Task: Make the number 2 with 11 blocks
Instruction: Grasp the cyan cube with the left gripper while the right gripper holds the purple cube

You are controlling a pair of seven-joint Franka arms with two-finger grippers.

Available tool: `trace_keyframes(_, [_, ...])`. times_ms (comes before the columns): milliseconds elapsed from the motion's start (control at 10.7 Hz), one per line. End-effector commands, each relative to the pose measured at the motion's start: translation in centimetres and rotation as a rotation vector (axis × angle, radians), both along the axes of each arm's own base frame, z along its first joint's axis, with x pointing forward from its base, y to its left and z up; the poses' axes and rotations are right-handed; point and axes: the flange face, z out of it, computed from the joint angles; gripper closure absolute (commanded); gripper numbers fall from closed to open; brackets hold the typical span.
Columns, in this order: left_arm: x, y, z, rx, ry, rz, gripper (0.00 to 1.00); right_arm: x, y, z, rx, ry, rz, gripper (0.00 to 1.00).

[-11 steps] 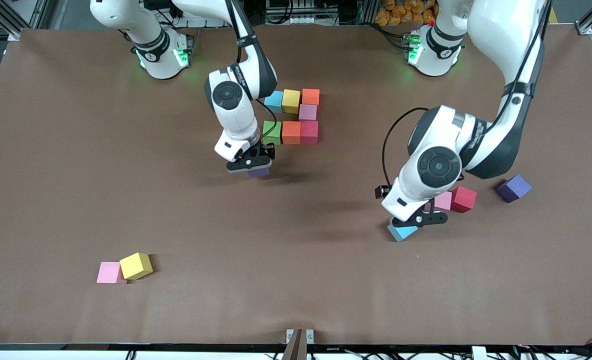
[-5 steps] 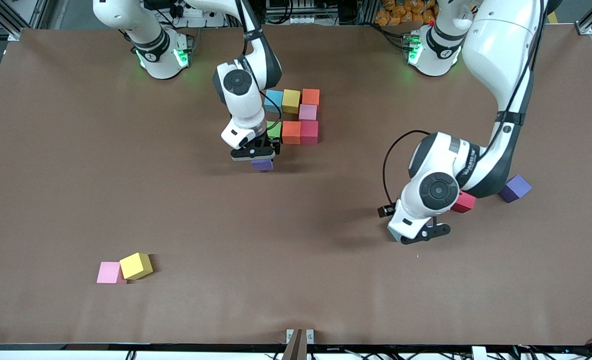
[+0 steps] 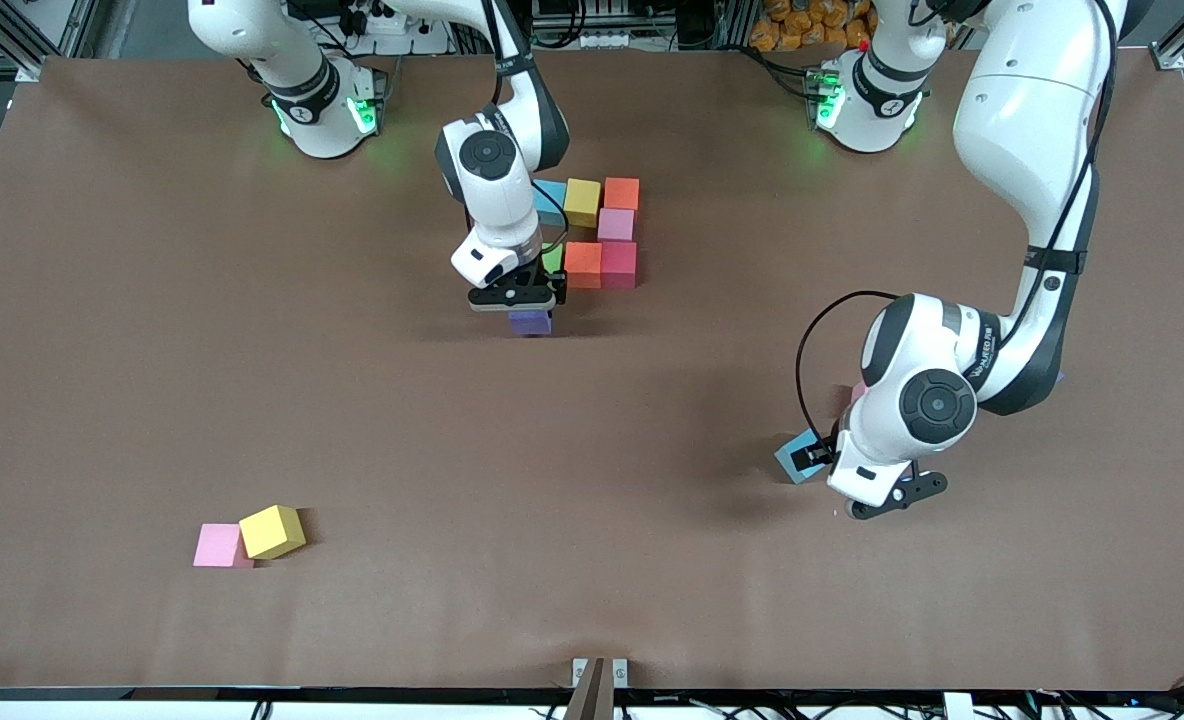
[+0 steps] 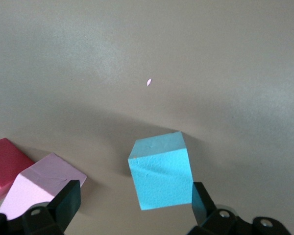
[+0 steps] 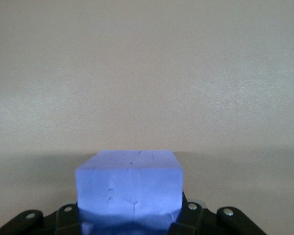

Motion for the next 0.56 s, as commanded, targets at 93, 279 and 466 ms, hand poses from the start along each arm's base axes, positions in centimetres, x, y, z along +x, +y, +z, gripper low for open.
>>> trace_keyframes(93, [0.2,-1.1,-1.2,-0.007,-0.038,0.135,0.00,-1.1,0.1,-1.2,-0.004,-0.034,-0.030,0.87])
trace_keyframes(279, [0.5,-1.4,-2.2,-0.032,-0.068,0.145,0.00,-1.6,0.3,-1.8,-0.007,-0.026,-0.035,0.88])
trace_keyframes(466, [0.2,-1.6,-3.4,-0.041,-0.069,0.159,0.00,-2.0,0.6,-2.1,-0.001,-0.017,-0.047,0.88])
